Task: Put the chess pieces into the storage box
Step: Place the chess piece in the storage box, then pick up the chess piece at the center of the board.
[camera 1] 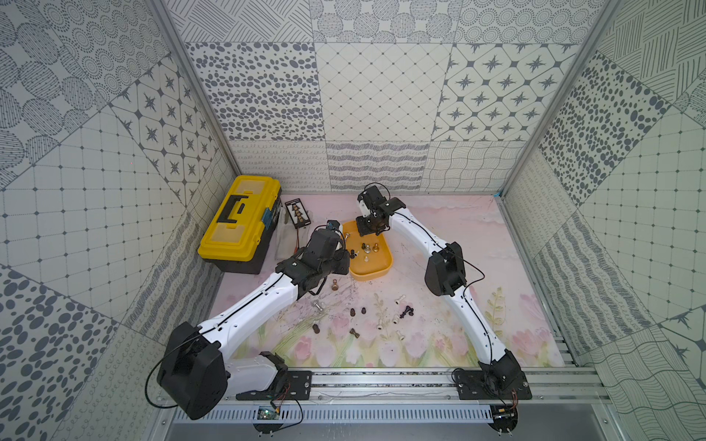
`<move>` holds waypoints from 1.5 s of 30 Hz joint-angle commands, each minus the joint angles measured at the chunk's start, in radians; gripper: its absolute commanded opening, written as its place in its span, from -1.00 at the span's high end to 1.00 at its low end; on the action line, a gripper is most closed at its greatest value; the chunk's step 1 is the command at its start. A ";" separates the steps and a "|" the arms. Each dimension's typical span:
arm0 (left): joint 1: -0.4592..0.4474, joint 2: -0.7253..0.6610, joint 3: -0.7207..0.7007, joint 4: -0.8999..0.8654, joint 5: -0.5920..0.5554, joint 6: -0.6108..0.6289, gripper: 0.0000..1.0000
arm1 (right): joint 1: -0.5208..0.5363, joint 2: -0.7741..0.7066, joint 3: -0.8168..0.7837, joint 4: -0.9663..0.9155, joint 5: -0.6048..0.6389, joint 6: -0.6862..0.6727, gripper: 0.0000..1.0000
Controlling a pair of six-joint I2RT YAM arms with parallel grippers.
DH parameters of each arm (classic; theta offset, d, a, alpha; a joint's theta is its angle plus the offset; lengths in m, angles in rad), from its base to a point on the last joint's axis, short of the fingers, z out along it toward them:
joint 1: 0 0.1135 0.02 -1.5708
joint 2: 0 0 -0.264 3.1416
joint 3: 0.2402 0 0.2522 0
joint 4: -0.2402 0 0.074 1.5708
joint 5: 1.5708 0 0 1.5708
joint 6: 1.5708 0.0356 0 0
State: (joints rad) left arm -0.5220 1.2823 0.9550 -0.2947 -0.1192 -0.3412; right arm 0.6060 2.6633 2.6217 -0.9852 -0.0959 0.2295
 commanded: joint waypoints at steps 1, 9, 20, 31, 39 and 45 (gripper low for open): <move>0.013 0.017 0.034 -0.015 0.060 -0.004 0.26 | 0.011 -0.138 -0.001 -0.037 0.009 -0.009 0.29; -0.078 0.039 0.113 -0.129 0.018 0.014 0.25 | 0.046 -0.571 -0.415 -0.001 0.092 0.002 0.24; -0.348 0.149 0.144 -0.103 -0.045 0.055 0.23 | -0.082 -1.339 -1.463 0.405 0.095 0.174 0.12; -0.460 0.286 0.160 -0.016 0.036 0.073 0.23 | -0.213 -1.542 -1.769 0.481 -0.001 0.231 0.12; -0.510 0.372 0.194 -0.035 0.067 0.146 0.23 | -0.219 -1.545 -1.772 0.548 -0.025 0.256 0.12; -0.513 0.429 0.216 -0.069 0.119 0.126 0.25 | -0.222 -1.618 -1.791 0.527 0.033 0.250 0.11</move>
State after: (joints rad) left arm -1.0283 1.6760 1.1442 -0.3496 -0.0628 -0.2398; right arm 0.3878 1.1053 0.8455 -0.4934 -0.0998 0.4683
